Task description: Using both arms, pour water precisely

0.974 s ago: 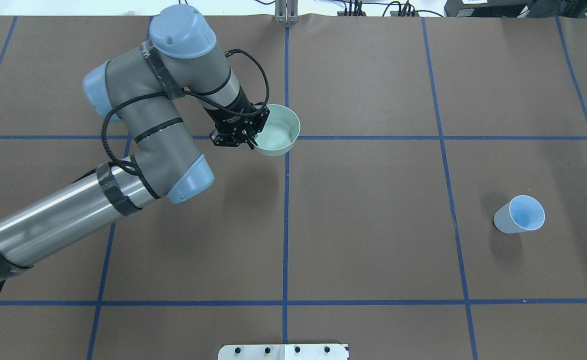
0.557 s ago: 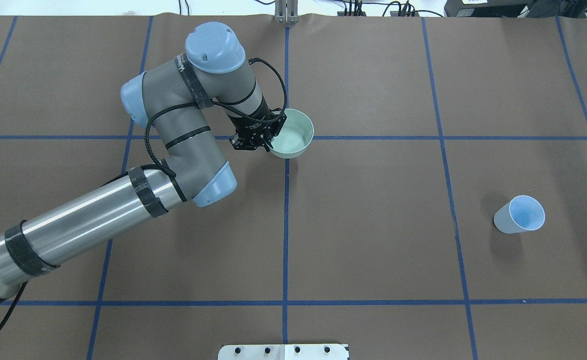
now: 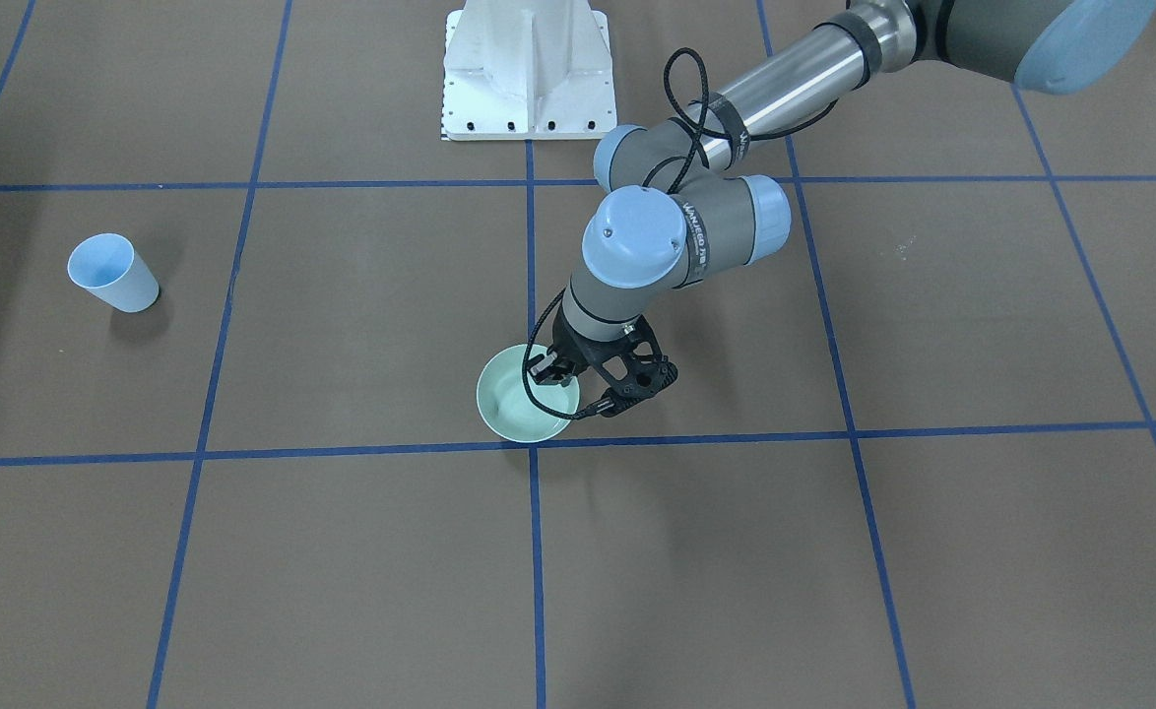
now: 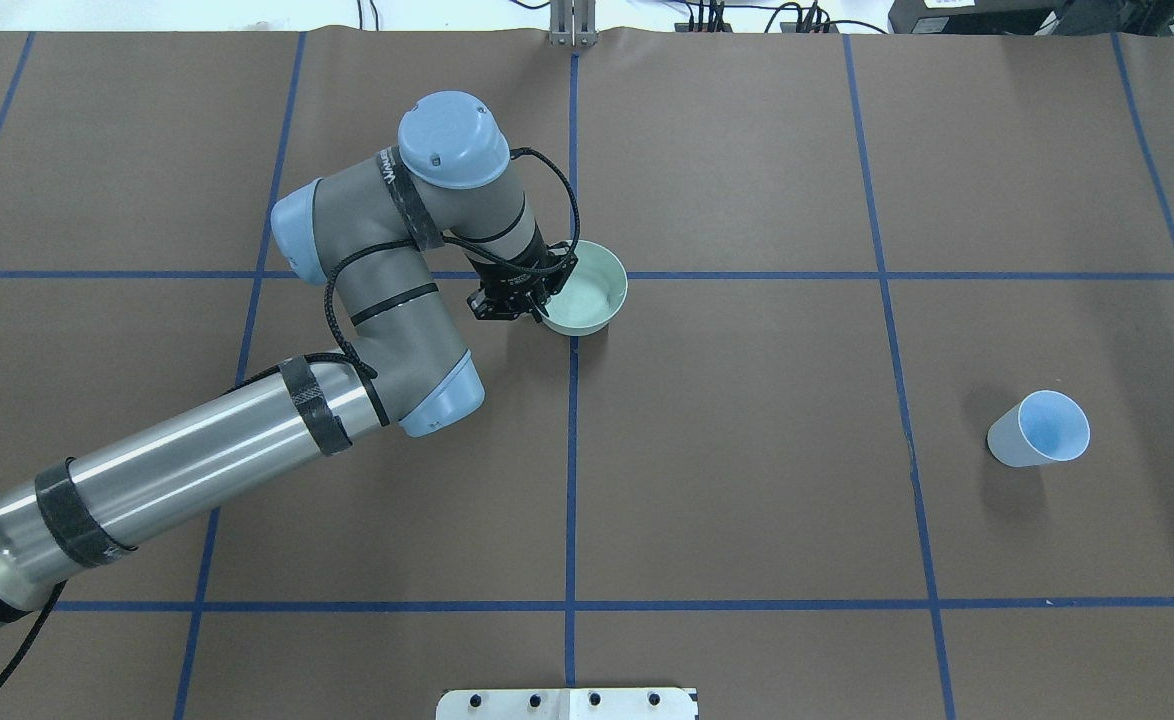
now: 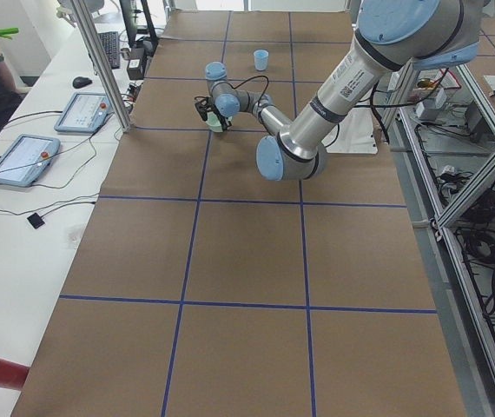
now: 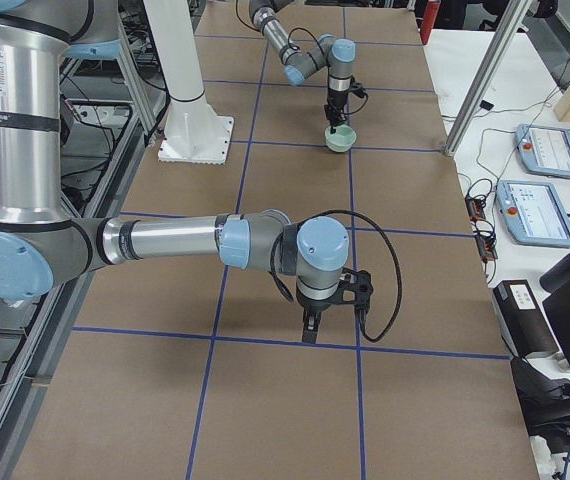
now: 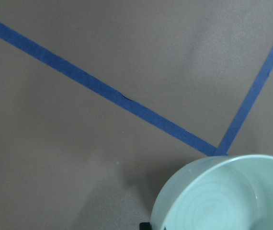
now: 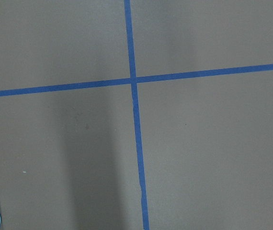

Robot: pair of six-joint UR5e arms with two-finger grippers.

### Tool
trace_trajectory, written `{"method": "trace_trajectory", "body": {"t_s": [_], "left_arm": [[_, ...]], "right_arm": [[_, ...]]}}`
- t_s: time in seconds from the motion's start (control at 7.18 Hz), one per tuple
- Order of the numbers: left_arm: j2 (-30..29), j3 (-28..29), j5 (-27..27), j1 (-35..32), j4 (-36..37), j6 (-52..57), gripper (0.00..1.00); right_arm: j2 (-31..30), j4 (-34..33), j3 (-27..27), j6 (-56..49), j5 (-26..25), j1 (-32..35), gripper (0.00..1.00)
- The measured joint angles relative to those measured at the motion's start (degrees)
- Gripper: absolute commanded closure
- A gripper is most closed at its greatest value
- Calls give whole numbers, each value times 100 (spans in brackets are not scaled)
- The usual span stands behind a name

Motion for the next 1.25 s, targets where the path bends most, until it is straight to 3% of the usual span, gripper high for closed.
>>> {"method": "trace_trajectory", "body": {"t_s": [0.42, 0.7, 1.25], "left_arm": [[1, -50, 125, 44, 19, 161, 0], [11, -448, 149, -90, 96, 178, 0], [174, -1261, 157, -278, 677, 183, 0]], "right_arm": [[39, 2, 17, 1, -2, 0, 1], [160, -9, 171, 1, -38, 11, 1], [492, -20, 1259, 255, -1044, -505, 1]]}}
